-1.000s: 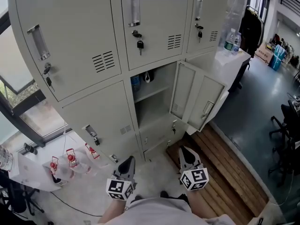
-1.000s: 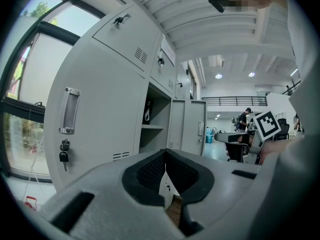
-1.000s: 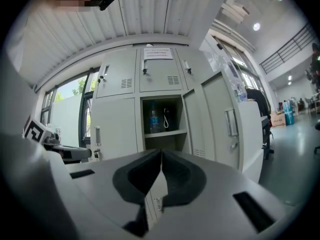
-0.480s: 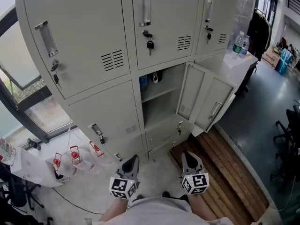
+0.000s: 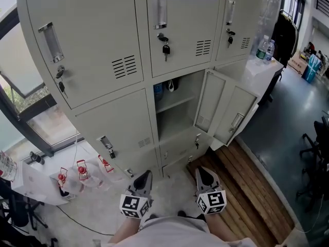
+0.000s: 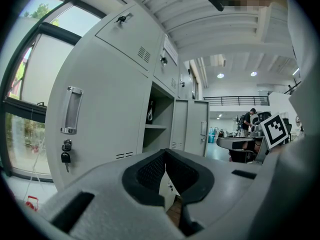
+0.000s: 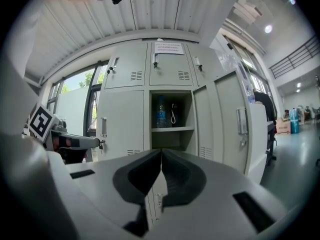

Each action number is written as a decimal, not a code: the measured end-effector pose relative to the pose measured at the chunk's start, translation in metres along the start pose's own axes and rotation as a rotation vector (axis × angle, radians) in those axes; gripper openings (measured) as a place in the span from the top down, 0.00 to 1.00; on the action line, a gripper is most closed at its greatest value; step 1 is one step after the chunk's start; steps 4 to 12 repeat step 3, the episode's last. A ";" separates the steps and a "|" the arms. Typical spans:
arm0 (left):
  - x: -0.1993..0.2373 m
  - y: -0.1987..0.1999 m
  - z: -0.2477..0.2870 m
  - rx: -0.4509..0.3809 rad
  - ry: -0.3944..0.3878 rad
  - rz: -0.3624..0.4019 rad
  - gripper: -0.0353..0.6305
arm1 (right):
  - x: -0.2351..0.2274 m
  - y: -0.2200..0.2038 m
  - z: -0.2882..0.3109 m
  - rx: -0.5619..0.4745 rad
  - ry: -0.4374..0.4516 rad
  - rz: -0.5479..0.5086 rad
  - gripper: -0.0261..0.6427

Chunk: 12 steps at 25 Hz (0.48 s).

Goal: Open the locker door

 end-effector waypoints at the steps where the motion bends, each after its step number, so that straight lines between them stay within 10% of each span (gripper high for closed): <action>1: 0.000 0.000 0.000 0.000 0.000 0.000 0.93 | 0.001 0.000 0.000 -0.001 0.003 -0.001 0.94; 12: 0.001 -0.001 -0.001 0.001 0.001 0.001 0.93 | 0.004 0.001 0.000 -0.003 0.008 -0.001 0.94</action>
Point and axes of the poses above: the fingertips, and each gripper's own axes: z forward along the fingers, x to its left, y out of its top, the point moved 7 cm from there along -z, backward along the fingers, and after that the axes turned 9 degrees about -y, right-handed, at the moved point
